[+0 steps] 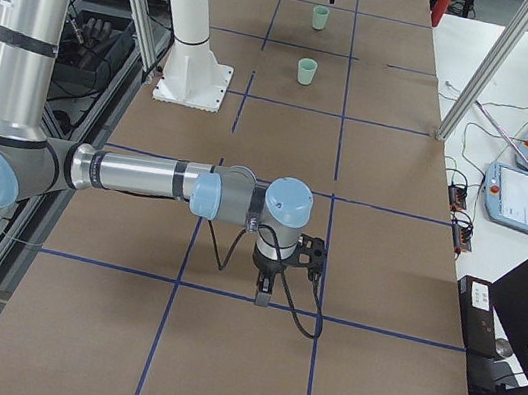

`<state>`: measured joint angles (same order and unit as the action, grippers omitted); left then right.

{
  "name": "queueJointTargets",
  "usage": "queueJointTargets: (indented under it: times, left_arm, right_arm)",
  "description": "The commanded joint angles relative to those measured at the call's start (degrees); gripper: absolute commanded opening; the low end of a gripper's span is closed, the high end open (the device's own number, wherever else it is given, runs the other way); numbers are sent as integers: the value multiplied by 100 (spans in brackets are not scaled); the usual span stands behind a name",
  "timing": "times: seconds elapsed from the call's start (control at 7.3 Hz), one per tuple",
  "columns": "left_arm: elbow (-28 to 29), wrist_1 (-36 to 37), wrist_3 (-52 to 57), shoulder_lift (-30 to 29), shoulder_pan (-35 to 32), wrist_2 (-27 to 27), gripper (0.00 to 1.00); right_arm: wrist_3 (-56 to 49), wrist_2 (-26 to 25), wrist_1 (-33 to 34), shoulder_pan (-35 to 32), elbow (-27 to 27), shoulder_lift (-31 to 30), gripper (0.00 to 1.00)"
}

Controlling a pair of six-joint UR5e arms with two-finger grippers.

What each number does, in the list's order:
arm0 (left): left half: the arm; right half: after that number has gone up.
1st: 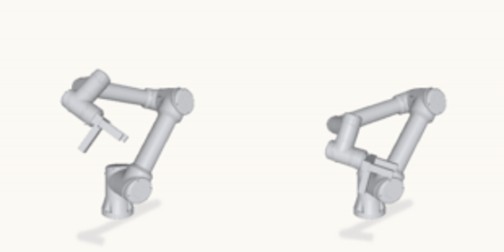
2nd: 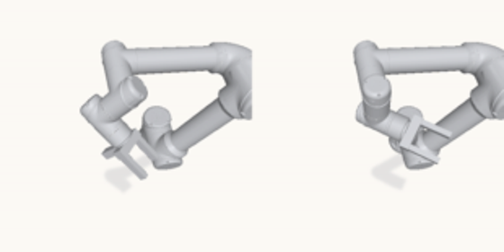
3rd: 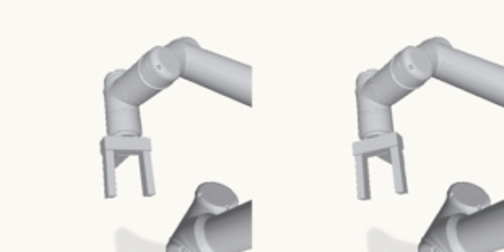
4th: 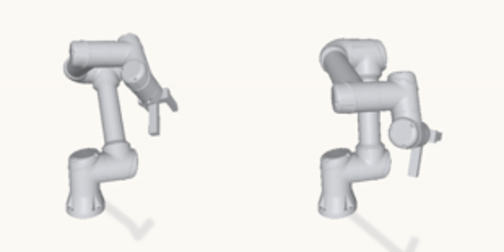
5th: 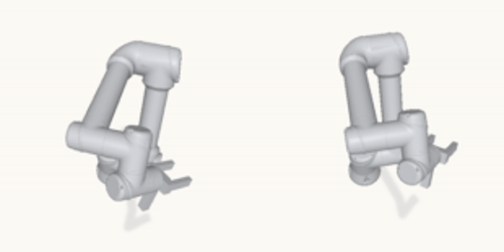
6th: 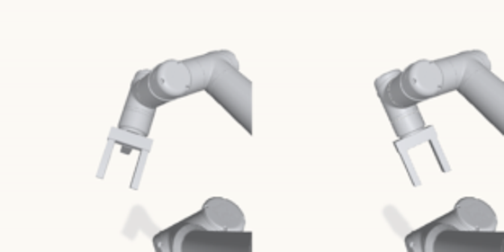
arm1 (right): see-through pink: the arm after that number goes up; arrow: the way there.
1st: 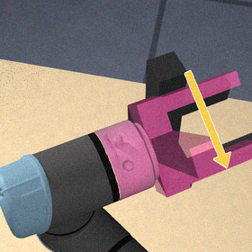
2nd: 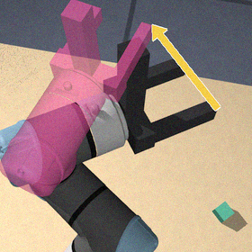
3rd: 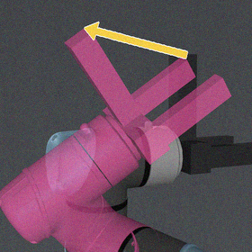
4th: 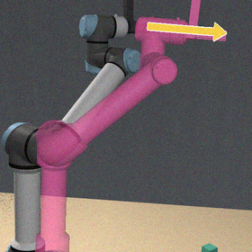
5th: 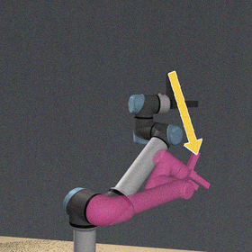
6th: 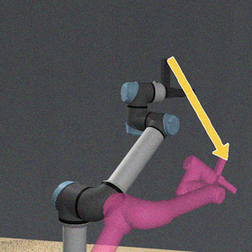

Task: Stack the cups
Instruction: 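Reach the left gripper to the outer pale green cup and grasp its rim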

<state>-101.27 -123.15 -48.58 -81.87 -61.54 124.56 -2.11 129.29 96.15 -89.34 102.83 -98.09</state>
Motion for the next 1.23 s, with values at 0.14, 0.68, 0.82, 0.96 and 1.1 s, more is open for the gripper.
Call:
queueJointTargets:
  times: [0.14,0.68,0.82,0.96,1.1]
  left_arm:
    - [230,-34,-187,5,379,-107,100]
    - [240,10,-196,5,486,-10,0]
    - [196,10,-213,5,477,-19,0]
    - [65,28,-214,5,442,-19,0]
    - [-163,193,-214,-13,433,-19,0]
  right_arm:
    - [0,0,0,-5,0,0,100]
    - [0,0,0,-5,0,0,100]
    - [0,0,0,4,0,0,100]
    - [0,0,0,4,0,0,100]
    - [0,0,0,-5,0,0,100]
